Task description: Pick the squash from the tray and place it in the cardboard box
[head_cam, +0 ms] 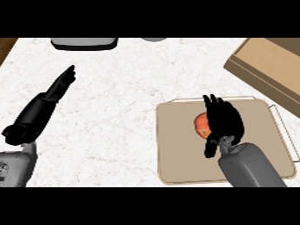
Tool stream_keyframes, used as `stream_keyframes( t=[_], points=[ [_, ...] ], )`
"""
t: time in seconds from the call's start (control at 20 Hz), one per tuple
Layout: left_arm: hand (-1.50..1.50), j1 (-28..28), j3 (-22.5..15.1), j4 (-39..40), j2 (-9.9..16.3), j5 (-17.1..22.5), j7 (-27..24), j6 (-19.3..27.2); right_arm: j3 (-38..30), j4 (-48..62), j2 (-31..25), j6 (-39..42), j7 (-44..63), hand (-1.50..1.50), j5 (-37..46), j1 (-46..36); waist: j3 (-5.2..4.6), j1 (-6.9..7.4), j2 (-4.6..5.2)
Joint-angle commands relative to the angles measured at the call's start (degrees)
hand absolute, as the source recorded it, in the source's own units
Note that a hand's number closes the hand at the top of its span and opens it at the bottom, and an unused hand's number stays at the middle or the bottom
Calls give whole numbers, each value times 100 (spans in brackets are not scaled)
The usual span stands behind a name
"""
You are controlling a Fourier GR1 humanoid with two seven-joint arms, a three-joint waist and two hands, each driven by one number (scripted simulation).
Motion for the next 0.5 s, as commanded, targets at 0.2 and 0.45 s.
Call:
stream_keyframes(
  t=[0.2,0.45],
  points=[
    [0,-107,228,-235,-75,69,381,-219,-288,608,36,-682,-738,-150,314,366,2,1,1],
    [0,81,405,-267,37,85,90,-372,-147,1018,170,-749,-1233,150,511,-11,2,31,2]
  ],
)
